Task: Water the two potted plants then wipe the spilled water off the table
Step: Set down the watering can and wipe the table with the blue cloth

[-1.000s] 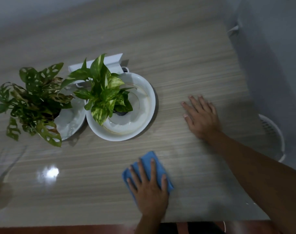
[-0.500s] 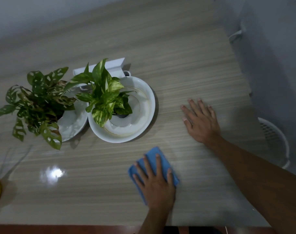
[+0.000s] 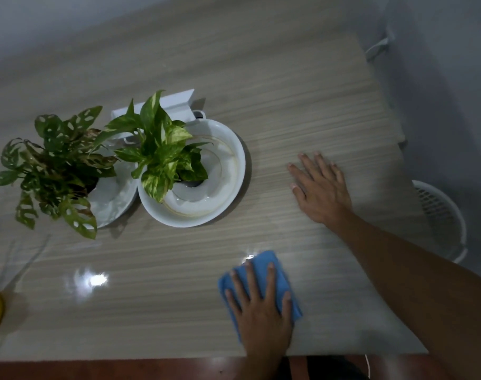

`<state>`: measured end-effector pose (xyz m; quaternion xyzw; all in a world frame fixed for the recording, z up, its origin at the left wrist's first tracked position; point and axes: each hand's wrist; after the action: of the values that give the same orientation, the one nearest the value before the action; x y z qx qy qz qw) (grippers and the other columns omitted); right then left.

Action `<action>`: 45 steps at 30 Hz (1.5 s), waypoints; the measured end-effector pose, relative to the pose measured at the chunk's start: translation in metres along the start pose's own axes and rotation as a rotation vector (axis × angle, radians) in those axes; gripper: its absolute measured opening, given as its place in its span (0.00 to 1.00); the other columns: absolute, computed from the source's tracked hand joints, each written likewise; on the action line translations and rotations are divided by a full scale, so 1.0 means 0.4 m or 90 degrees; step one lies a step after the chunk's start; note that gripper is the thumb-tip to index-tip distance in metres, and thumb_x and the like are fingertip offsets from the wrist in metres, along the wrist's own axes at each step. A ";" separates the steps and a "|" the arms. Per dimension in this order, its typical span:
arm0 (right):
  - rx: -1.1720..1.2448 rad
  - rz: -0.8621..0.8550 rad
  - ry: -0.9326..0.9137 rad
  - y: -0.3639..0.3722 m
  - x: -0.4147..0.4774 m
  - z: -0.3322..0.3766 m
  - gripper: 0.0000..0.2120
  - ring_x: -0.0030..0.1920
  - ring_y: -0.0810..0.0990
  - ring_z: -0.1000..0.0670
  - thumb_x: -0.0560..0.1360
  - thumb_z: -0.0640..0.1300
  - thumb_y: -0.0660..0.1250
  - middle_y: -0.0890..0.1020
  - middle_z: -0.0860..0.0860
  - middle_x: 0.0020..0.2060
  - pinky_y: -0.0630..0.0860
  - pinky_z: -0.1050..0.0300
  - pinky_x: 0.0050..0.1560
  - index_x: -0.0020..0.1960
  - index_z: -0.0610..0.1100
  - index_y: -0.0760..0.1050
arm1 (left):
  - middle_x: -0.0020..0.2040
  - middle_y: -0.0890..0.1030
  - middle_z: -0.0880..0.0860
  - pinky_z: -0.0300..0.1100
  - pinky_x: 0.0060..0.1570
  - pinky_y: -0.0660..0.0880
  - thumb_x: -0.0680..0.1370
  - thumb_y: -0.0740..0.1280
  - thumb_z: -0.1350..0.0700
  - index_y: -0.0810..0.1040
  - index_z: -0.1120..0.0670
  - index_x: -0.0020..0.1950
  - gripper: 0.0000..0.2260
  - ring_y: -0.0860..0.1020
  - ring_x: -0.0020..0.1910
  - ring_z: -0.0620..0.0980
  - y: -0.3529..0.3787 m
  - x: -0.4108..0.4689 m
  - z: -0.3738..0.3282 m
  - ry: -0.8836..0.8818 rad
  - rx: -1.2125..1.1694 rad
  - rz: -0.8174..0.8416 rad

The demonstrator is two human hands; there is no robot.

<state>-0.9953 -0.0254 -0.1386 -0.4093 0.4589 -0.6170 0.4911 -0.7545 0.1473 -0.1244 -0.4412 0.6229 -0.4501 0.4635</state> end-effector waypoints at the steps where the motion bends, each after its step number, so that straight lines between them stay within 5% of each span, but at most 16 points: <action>1: -0.002 0.009 0.002 0.000 0.000 0.001 0.26 0.79 0.56 0.45 0.79 0.58 0.53 0.62 0.53 0.78 0.49 0.44 0.75 0.76 0.57 0.64 | 0.83 0.56 0.55 0.66 0.75 0.53 0.80 0.56 0.35 0.56 0.41 0.82 0.31 0.51 0.81 0.65 0.005 0.012 -0.026 0.063 0.006 0.000; 4: -0.009 0.017 0.005 0.002 0.001 -0.002 0.26 0.79 0.54 0.46 0.80 0.58 0.53 0.60 0.53 0.79 0.48 0.44 0.75 0.77 0.57 0.63 | 0.84 0.48 0.52 0.64 0.77 0.48 0.81 0.52 0.32 0.51 0.38 0.82 0.31 0.42 0.82 0.61 -0.022 0.135 -0.018 0.168 0.039 0.025; 10: -0.006 0.014 -0.006 0.011 -0.001 -0.007 0.25 0.79 0.55 0.45 0.80 0.58 0.54 0.61 0.53 0.79 0.48 0.45 0.75 0.76 0.57 0.64 | 0.84 0.47 0.52 0.68 0.76 0.54 0.81 0.52 0.34 0.52 0.40 0.83 0.30 0.44 0.82 0.61 -0.035 0.069 0.105 -0.002 0.042 -0.003; 13: -0.003 0.024 -0.004 0.012 0.000 -0.007 0.25 0.79 0.56 0.45 0.79 0.59 0.53 0.61 0.52 0.78 0.48 0.45 0.75 0.76 0.57 0.64 | 0.84 0.53 0.54 0.67 0.74 0.55 0.79 0.59 0.35 0.58 0.40 0.81 0.32 0.50 0.82 0.64 -0.002 -0.038 0.013 0.091 0.025 0.030; 17: 0.048 0.030 -0.003 -0.008 0.017 -0.026 0.25 0.78 0.59 0.45 0.80 0.57 0.53 0.64 0.51 0.77 0.59 0.43 0.71 0.75 0.55 0.65 | 0.84 0.52 0.51 0.65 0.77 0.51 0.80 0.56 0.33 0.54 0.37 0.82 0.31 0.47 0.82 0.61 0.002 0.073 -0.092 0.230 0.011 0.011; 20: 0.043 0.023 -0.011 -0.043 0.056 -0.079 0.26 0.77 0.60 0.44 0.79 0.58 0.51 0.66 0.50 0.76 0.62 0.44 0.68 0.74 0.52 0.67 | 0.84 0.46 0.50 0.64 0.78 0.49 0.81 0.52 0.33 0.49 0.37 0.82 0.30 0.42 0.82 0.59 -0.022 0.197 -0.033 0.154 0.031 0.009; 24: -0.002 0.064 -0.014 -0.084 0.146 -0.191 0.28 0.79 0.54 0.45 0.79 0.60 0.46 0.60 0.51 0.79 0.55 0.45 0.73 0.76 0.54 0.63 | 0.84 0.48 0.52 0.66 0.76 0.54 0.81 0.53 0.34 0.52 0.39 0.82 0.30 0.46 0.82 0.62 -0.021 0.145 0.010 0.049 0.045 -0.018; 28: -0.038 0.104 0.001 -0.088 0.224 -0.285 0.27 0.80 0.49 0.46 0.80 0.60 0.44 0.55 0.53 0.80 0.51 0.45 0.75 0.77 0.57 0.59 | 0.82 0.60 0.54 0.66 0.73 0.59 0.75 0.64 0.34 0.64 0.39 0.79 0.33 0.56 0.80 0.66 0.029 0.059 -0.137 0.196 -0.005 -0.015; 32: -0.036 0.106 0.006 -0.069 0.255 -0.331 0.24 0.80 0.48 0.45 0.82 0.59 0.46 0.53 0.54 0.80 0.49 0.43 0.76 0.78 0.61 0.56 | 0.83 0.56 0.52 0.64 0.75 0.53 0.78 0.59 0.33 0.58 0.37 0.81 0.31 0.54 0.81 0.64 0.035 0.203 -0.296 0.326 -0.025 -0.044; 36: -0.037 0.060 -0.005 -0.053 0.247 -0.332 0.26 0.80 0.51 0.45 0.81 0.60 0.45 0.57 0.54 0.80 0.51 0.42 0.75 0.78 0.60 0.58 | 0.84 0.49 0.51 0.62 0.78 0.46 0.82 0.51 0.33 0.52 0.38 0.82 0.30 0.45 0.82 0.61 -0.004 0.436 -0.236 0.171 0.022 -0.047; 39: -0.020 0.040 0.000 -0.051 0.248 -0.332 0.24 0.79 0.52 0.46 0.81 0.58 0.48 0.58 0.54 0.79 0.52 0.43 0.75 0.77 0.60 0.60 | 0.84 0.50 0.53 0.65 0.77 0.50 0.82 0.51 0.33 0.52 0.40 0.83 0.30 0.46 0.82 0.61 -0.021 0.411 -0.204 0.048 0.035 -0.058; 45: -0.007 -0.093 -0.025 -0.035 0.239 -0.332 0.21 0.79 0.56 0.47 0.83 0.52 0.54 0.63 0.53 0.78 0.56 0.44 0.75 0.75 0.56 0.66 | 0.84 0.51 0.53 0.65 0.78 0.47 0.83 0.49 0.34 0.53 0.39 0.82 0.28 0.44 0.82 0.62 -0.012 0.476 -0.341 0.180 -0.018 -0.017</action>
<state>-1.1427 -0.0961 -0.1524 -0.4565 0.4215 -0.6403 0.4516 -0.9213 -0.0172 -0.1314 -0.3881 0.6825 -0.5049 0.3587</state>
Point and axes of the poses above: each hand's wrist, its own x-axis towards the middle knuckle, its own y-axis out of the palm, z = x × y
